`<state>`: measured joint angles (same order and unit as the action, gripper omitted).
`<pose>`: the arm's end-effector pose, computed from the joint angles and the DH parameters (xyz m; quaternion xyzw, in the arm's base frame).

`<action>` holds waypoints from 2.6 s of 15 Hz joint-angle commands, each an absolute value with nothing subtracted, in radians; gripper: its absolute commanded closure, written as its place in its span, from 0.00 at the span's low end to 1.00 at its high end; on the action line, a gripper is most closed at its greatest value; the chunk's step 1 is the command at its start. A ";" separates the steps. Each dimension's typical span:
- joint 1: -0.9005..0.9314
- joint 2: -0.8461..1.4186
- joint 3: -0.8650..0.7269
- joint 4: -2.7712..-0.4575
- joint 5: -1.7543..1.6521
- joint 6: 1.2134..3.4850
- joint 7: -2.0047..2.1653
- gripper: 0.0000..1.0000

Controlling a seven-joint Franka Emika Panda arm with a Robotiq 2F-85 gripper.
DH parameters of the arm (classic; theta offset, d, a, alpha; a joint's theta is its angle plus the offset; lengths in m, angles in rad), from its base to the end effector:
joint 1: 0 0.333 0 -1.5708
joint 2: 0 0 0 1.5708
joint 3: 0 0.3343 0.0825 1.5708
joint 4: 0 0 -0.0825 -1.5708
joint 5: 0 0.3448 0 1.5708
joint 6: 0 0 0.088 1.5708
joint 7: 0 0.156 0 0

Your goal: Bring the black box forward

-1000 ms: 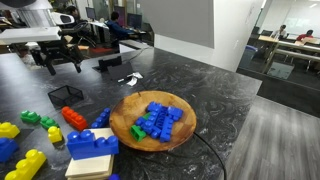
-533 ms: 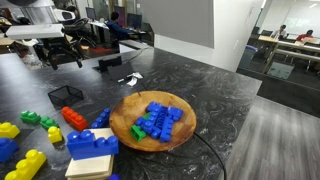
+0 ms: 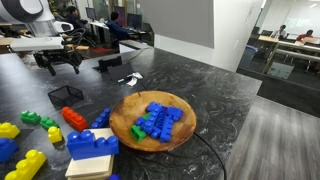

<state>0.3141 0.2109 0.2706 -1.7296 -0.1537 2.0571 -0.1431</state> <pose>0.5200 0.3140 0.4548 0.9219 0.3800 0.0703 0.0275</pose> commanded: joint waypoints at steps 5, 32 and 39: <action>0.348 0.308 0.264 -1.710 -0.133 2.185 0.065 0.00; 0.397 0.436 0.202 -1.781 -0.165 2.337 0.315 0.00; 0.419 0.445 0.175 -1.781 -0.177 2.341 0.356 0.55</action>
